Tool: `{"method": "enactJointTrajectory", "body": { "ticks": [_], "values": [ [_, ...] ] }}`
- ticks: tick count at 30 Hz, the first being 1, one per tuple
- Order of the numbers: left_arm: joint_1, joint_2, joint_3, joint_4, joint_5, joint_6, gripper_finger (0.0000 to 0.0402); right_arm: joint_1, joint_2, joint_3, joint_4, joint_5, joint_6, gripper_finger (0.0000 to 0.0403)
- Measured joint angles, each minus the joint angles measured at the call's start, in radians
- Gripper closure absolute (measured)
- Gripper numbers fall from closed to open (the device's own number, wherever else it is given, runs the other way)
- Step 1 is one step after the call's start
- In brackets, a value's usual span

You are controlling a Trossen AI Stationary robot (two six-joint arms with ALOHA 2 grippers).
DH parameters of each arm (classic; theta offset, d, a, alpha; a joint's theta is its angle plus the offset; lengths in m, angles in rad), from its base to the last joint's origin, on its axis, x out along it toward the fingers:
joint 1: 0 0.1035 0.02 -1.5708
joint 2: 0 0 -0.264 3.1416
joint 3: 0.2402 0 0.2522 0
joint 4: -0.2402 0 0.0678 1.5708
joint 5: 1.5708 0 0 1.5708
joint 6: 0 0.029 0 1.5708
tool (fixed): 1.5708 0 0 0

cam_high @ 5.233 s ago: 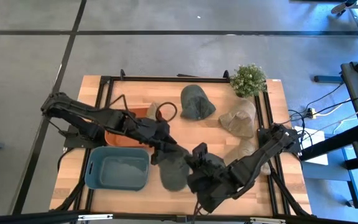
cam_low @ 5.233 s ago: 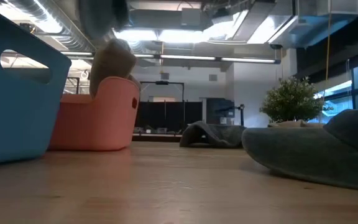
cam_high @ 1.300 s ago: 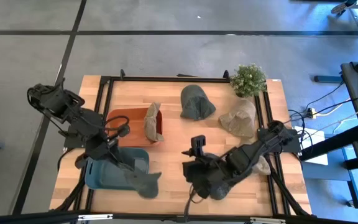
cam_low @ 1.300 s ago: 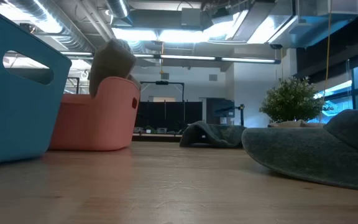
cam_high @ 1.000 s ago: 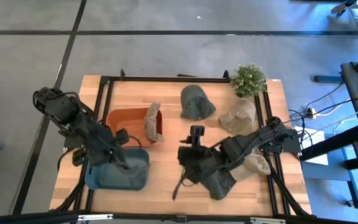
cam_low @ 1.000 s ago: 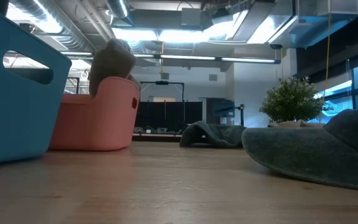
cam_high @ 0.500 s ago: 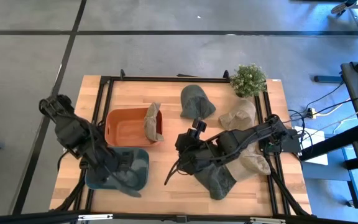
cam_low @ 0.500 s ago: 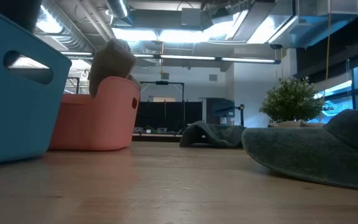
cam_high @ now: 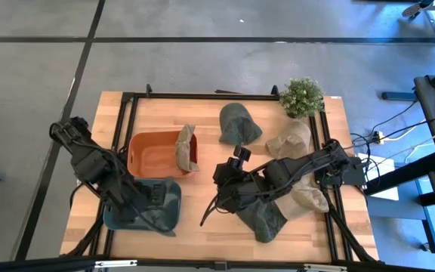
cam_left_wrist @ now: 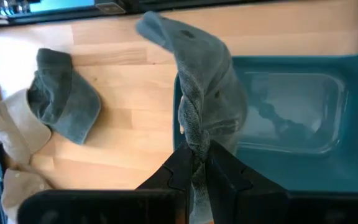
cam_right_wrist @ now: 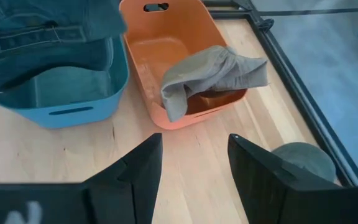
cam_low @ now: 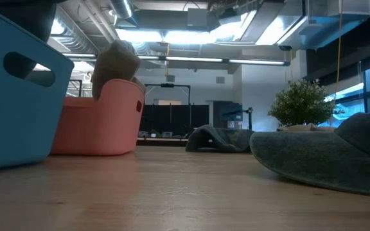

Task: Pick & Place hat
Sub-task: Put the bottom left gray cap into the blue bin

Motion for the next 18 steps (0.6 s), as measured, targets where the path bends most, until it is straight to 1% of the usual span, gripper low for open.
{"method": "enactJointTrajectory", "body": {
  "ticks": [4,8,11,14,18],
  "values": [
    [-0.017,-0.020,0.000,0.000,-0.050,0.000,0.0378,0.000,0.000,0.000,0.001,-0.009,0.000,0.0218],
    [-0.019,-0.017,-0.010,0.004,-0.056,0.041,0.0378,0.000,0.000,0.000,0.020,-0.009,0.000,0.0218],
    [-0.020,-0.015,-0.057,0.001,-0.056,0.080,0.0378,0.000,0.000,0.000,0.043,-0.008,0.001,0.0218],
    [-0.020,-0.015,-0.113,0.000,-0.057,0.086,0.0378,0.000,0.000,0.000,0.067,-0.010,0.001,0.0218],
    [-0.020,-0.015,-0.172,0.017,-0.114,0.086,0.0375,0.000,0.000,0.000,0.075,-0.011,-0.001,0.0218]
  ]
}}
